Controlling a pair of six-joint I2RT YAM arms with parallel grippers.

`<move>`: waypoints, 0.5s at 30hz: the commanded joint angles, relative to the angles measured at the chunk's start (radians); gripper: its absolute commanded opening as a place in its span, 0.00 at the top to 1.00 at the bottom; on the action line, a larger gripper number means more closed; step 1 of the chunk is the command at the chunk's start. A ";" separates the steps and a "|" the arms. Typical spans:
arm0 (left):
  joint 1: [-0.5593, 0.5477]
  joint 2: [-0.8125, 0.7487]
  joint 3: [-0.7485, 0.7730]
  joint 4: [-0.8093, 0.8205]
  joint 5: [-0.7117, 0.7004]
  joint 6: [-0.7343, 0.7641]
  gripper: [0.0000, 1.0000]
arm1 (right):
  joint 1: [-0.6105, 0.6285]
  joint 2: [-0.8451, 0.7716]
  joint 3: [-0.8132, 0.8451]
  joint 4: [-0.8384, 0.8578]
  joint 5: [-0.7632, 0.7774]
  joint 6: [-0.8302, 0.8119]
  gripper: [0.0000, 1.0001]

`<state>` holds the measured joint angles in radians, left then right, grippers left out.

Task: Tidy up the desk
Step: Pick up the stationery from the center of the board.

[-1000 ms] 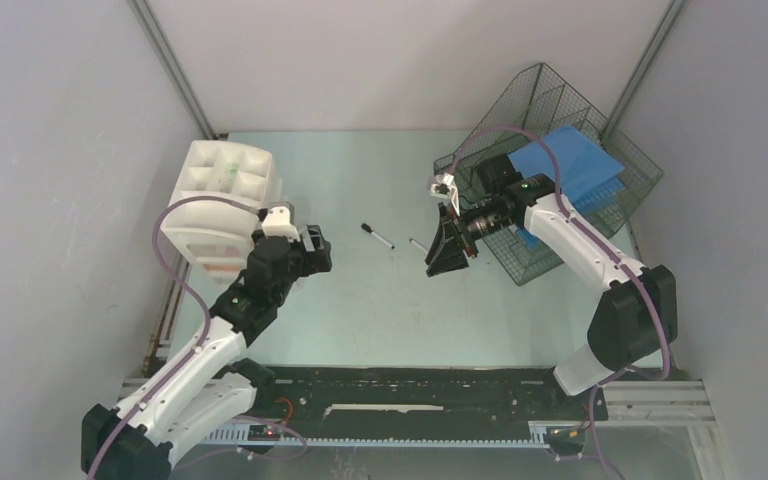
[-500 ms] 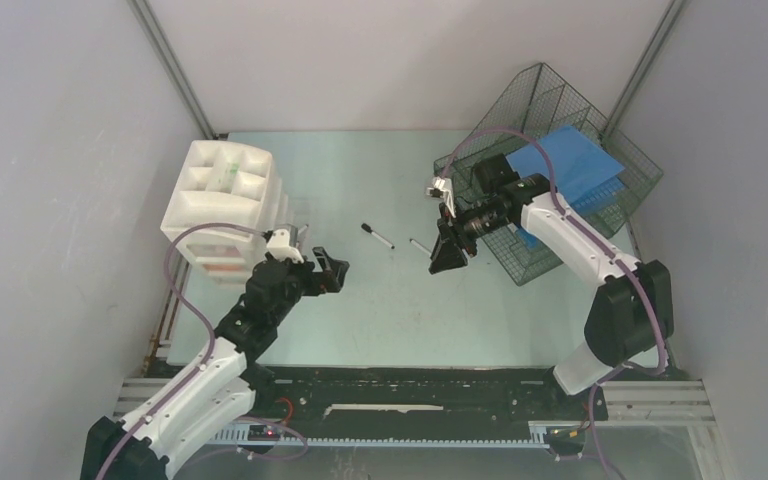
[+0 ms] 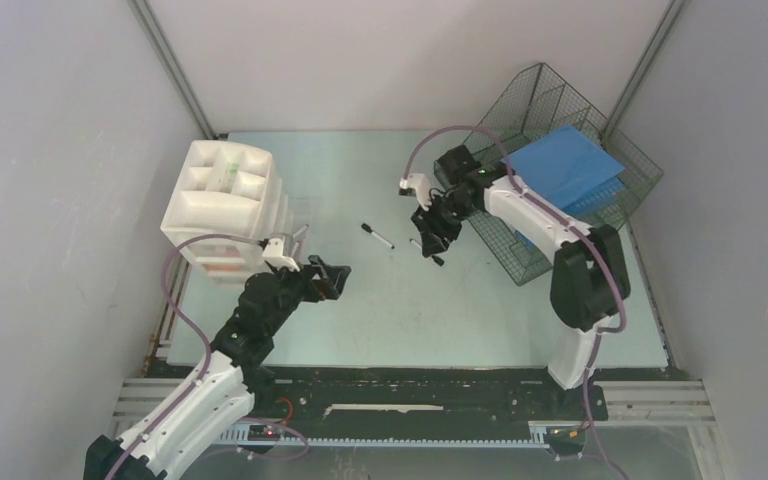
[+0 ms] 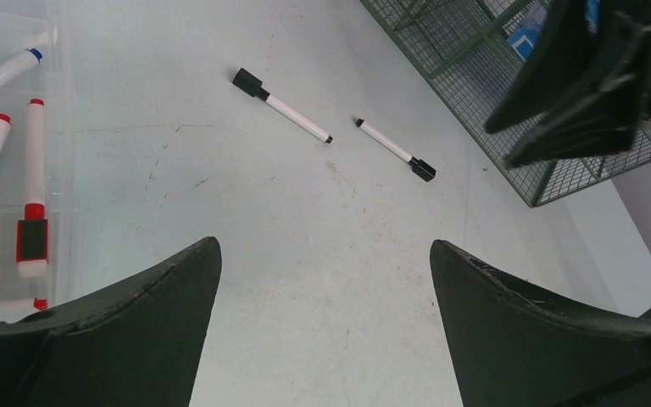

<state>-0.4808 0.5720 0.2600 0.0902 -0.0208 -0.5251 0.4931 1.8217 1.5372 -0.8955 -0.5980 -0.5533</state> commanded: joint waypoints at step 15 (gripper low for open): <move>0.006 -0.040 -0.051 0.014 0.013 -0.012 0.00 | 0.114 0.310 0.225 0.088 0.510 0.058 0.48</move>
<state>-0.4808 0.5392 0.2092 0.0875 -0.0189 -0.5339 0.5964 2.0972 1.7000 -0.8303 -0.1627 -0.5140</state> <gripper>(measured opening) 0.996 0.523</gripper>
